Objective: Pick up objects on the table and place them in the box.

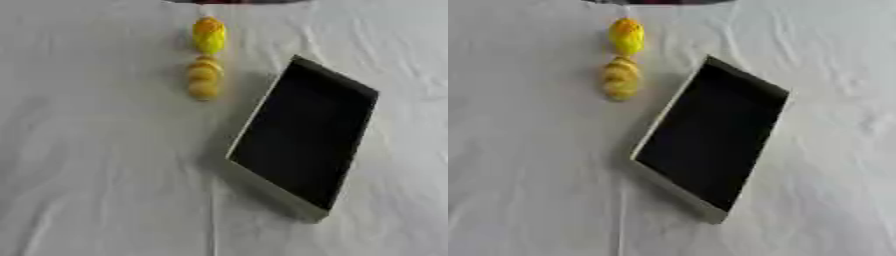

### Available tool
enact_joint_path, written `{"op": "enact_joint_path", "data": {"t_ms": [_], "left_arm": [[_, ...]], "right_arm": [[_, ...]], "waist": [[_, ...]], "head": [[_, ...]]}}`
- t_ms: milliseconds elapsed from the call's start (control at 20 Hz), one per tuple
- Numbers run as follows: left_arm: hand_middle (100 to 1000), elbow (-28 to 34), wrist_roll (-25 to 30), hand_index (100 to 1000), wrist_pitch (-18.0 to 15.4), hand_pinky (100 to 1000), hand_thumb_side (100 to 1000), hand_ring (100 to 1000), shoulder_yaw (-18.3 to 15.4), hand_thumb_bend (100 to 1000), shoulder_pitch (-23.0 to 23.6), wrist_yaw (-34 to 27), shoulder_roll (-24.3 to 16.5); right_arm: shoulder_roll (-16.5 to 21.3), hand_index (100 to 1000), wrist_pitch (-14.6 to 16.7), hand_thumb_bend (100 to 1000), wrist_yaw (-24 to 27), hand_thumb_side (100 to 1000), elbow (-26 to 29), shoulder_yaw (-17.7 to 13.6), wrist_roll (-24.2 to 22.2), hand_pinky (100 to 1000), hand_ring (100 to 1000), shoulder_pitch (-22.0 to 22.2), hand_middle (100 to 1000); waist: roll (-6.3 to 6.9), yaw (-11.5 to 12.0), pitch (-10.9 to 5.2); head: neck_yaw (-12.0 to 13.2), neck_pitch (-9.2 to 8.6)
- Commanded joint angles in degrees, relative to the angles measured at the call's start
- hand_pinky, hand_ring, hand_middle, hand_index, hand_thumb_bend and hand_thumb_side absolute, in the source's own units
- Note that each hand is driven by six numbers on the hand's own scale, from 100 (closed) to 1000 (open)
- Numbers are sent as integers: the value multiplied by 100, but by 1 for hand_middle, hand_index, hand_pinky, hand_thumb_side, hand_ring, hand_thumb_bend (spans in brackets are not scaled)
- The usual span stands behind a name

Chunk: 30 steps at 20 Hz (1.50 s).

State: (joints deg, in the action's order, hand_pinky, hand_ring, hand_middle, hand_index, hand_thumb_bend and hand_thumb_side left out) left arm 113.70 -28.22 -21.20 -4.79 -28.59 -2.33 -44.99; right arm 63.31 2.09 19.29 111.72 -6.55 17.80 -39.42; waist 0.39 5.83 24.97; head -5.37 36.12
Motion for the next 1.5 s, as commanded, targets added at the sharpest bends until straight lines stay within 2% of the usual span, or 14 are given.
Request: {"op": "enact_joint_path", "data": {"t_ms": [50, 300, 450, 600, 750, 950, 1250, 1400, 1500], "left_arm": [[806, 89, -108, 882, 297, 835, 490, 843, -88, 100, -236, -201, -509], [808, -158, 180, 884, 1096, 837, 493, 843, 133, 100, -847, -501, -895], [809, -718, 516, 883, 1308, 838, 507, 843, 344, 100, -1377, -490, -962], [812, -1399, 1008, 883, 1353, 840, 481, 846, 613, 100, -1935, -346, -907], [815, -2012, 1629, 881, 1340, 842, 457, 850, 906, 100, -2485, 70, -710], [811, -2557, 2682, 880, 1220, 843, 423, 854, 1293, 100, -2974, 776, -439], [811, -3265, 4213, 896, 887, 846, 424, 862, 1750, 100, -3439, 1721, 56], [819, -3605, 4809, 898, 673, 853, 388, 870, 1945, 105, -3587, 2157, 285], [828, -3764, 5122, 895, 547, 858, 349, 876, 2056, 150, -3642, 2413, 421]], "right_arm": [[254, 820, 208, 100, -2, 429, 273, -247, 269, 868, 801, 157, 786], [133, 804, 617, 102, -113, 412, 287, -364, 441, 863, 800, 544, 786], [61, 804, 815, 109, -196, 404, 288, -411, 499, 861, 800, 722, 786], [-23, 802, 931, 109, -221, 404, 288, -441, 553, 861, 800, 843, 785], [-104, 802, 1001, 113, -229, 401, 288, -453, 578, 861, 800, 935, 785], [-189, 801, 1031, 117, -253, 399, 288, -451, 595, 861, 800, 964, 785], [-254, 800, 991, 119, -206, 396, 288, -429, 583, 861, 799, 912, 784], [-278, 800, 981, 117, -181, 399, 288, -398, 554, 862, 799, 880, 783], [-299, 799, 969, 117, -167, 400, 288, -380, 540, 861, 799, 859, 783]], "waist": [[25, -14, -145], [82, -111, -175], [112, -186, -204], [137, -263, -242], [149, -324, -271], [138, -378, -292], [119, -414, -340], [120, -436, -362], [123, -457, -369]], "head": [[6, -89], [132, 33], [239, 85], [304, 118], [321, 127], [371, 147], [479, 170], [497, 184], [507, 187]]}}
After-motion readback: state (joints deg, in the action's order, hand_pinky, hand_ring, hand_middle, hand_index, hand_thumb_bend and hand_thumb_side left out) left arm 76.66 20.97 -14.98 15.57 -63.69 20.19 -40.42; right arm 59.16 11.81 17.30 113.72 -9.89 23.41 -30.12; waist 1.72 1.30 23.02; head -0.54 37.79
